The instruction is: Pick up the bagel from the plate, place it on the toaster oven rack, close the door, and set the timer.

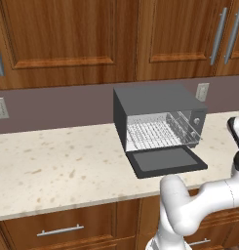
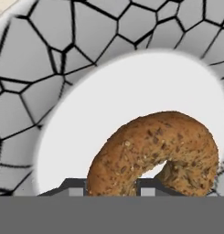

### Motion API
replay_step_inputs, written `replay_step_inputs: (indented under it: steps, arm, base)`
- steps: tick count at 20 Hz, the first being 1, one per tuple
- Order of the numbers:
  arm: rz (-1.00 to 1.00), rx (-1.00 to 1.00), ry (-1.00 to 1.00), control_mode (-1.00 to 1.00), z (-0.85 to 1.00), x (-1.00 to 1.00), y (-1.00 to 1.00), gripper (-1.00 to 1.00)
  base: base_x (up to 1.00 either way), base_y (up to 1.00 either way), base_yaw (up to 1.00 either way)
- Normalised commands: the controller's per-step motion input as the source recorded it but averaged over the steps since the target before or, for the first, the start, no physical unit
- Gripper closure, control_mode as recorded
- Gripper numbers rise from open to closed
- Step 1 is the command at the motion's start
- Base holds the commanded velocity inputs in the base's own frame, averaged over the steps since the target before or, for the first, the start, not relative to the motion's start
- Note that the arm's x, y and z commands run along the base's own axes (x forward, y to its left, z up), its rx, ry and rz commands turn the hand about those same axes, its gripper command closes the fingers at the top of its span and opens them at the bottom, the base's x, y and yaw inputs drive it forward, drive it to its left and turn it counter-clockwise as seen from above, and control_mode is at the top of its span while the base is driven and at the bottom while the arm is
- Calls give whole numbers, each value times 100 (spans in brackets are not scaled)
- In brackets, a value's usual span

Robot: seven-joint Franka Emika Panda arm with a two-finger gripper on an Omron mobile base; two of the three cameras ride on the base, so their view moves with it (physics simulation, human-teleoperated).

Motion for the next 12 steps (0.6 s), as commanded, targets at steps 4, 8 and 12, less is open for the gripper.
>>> replay_step_inputs:
  steps: [4,8,12]
  arm:
    - [1,12,5,-100,-6,-41,0,100]
    - [1,16,-1,-100,4,-41,0,100]
    - [3,16,-10,-100,20,-41,2,100]
  base:
    - [0,0,0]
    - [0,0,0]
    - [0,0,0]
